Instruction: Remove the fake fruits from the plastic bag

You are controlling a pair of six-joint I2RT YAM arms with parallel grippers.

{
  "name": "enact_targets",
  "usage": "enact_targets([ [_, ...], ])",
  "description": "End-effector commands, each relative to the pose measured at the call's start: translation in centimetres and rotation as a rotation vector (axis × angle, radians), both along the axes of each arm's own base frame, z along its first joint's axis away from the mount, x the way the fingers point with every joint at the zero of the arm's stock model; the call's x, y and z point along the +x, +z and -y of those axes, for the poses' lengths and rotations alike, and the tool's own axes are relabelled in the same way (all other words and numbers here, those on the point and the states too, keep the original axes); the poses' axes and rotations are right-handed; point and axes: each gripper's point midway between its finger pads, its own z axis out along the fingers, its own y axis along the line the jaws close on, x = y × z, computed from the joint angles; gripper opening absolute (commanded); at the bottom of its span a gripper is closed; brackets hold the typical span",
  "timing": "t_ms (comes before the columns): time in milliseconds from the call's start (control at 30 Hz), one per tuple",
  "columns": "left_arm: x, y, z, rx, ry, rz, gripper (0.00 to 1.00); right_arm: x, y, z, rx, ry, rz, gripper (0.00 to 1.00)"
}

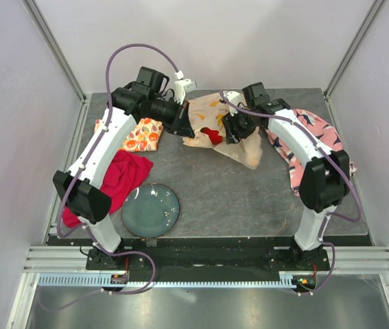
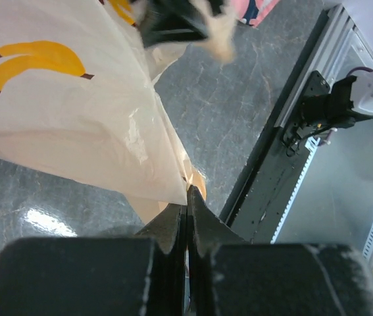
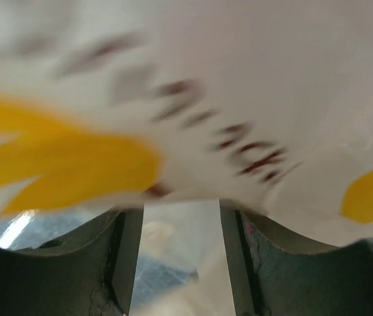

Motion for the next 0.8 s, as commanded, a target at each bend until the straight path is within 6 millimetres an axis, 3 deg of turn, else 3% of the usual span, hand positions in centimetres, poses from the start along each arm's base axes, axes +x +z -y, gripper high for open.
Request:
enact_targets([
  [0, -1.8, 1.5, -0.3, -0.047, -0.013, -0.016, 0.02, 6.5, 1.1, 1.6, -0.091, -0.186, 0.158, 0.6],
  [33, -1.7, 1.1, -0.3, -0.037, -0.009, -0.017, 0.02, 7.3, -0.2, 2.0, -0.123, -0.208, 0.15, 0.62],
  [200, -0.5, -2.0, -0.8, 0.029, 0.021, -0.065, 0.02, 10.4, -1.9, 3.5, -0.232, -0.252, 0.194, 0.77],
  [333, 1.5, -3.4, -0.6, 0.063, 0.026, -0.055, 0.09, 11.8, -4.4, 4.2, -0.292, -0.242, 0.189, 0.8],
  [500, 3.3, -4.6, -0.2, 0.065, 0.022, -0.068, 0.1, 13.8, -6.2, 5.0, -0.343, -0.244, 0.204, 0.86],
  [667, 4.2, -5.5, 0.1, 0.058, 0.021, -0.097, 0.1, 13.9, -9.5, 6.2, -0.431, -0.188, 0.161, 0.88],
  [767, 4.5, -5.8, 0.0, 0.058, 0.025, -0.098, 0.1, 12.7, -10.6, 6.6, -0.45, -0.161, 0.117, 0.78],
])
